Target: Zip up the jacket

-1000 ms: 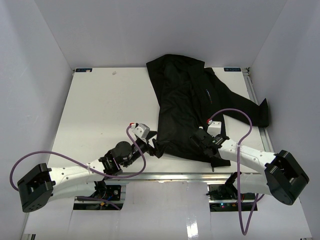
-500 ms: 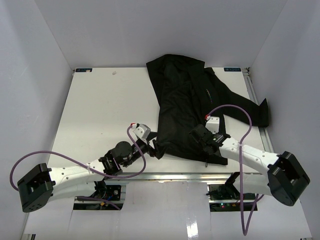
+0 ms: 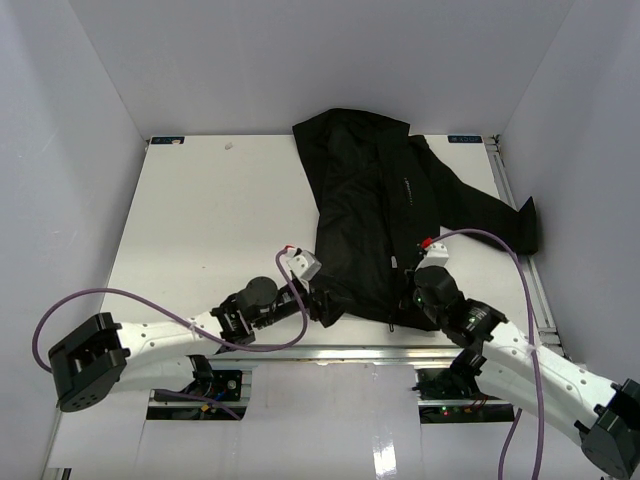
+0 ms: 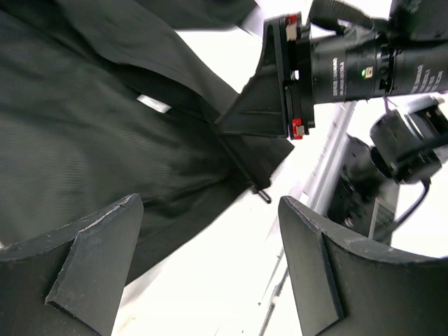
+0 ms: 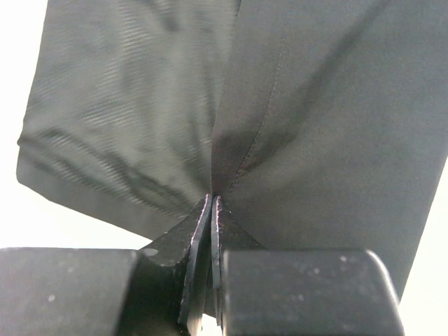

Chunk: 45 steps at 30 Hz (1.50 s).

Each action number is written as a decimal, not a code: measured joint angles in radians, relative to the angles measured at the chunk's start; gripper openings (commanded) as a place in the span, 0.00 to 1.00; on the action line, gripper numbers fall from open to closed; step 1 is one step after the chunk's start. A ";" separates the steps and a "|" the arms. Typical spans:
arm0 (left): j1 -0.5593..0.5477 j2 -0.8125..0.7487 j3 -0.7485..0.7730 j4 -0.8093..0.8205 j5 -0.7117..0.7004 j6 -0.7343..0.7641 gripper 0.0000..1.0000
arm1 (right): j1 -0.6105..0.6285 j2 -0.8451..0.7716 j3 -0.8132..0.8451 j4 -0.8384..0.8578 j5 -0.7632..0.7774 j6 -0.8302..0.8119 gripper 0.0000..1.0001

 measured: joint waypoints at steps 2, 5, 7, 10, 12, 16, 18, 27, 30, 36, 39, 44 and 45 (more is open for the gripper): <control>0.007 0.049 0.023 0.005 0.057 -0.010 0.89 | 0.000 -0.050 -0.031 0.042 -0.039 -0.011 0.08; 0.015 0.132 0.058 0.008 0.141 -0.020 0.89 | 0.000 -0.106 -0.067 0.090 -0.086 -0.025 0.08; 0.019 0.180 0.077 0.010 0.187 -0.026 0.89 | 0.000 -0.140 -0.086 0.114 -0.112 -0.031 0.08; 0.023 0.236 0.097 0.012 0.248 -0.033 0.89 | 0.000 -0.196 -0.111 0.138 -0.142 -0.038 0.08; 0.025 0.268 0.114 0.012 0.278 -0.033 0.89 | 0.000 -0.225 -0.119 0.151 -0.159 -0.042 0.08; 0.025 0.334 0.165 0.005 0.311 -0.033 0.88 | 0.000 -0.254 -0.124 0.166 -0.201 -0.048 0.08; 0.025 0.369 0.192 0.002 0.322 -0.033 0.88 | 0.000 -0.263 -0.128 0.179 -0.226 -0.048 0.08; 0.025 0.437 0.249 -0.012 0.359 -0.039 0.83 | 0.000 -0.283 -0.174 0.229 -0.306 -0.047 0.08; 0.026 0.450 0.258 -0.010 0.368 -0.041 0.80 | 0.000 -0.287 -0.175 0.234 -0.317 -0.047 0.08; 0.026 0.473 0.272 -0.014 0.384 -0.044 0.68 | 0.000 -0.299 -0.189 0.254 -0.332 -0.047 0.08; 0.026 0.490 0.283 -0.016 0.393 -0.045 0.56 | 0.000 -0.305 -0.195 0.258 -0.335 -0.047 0.10; 0.026 0.499 0.285 -0.017 0.422 -0.047 0.34 | 0.000 -0.306 -0.199 0.265 -0.351 -0.048 0.26; 0.026 0.499 0.285 -0.016 0.429 -0.046 0.29 | 0.000 -0.305 -0.201 0.270 -0.358 -0.049 0.30</control>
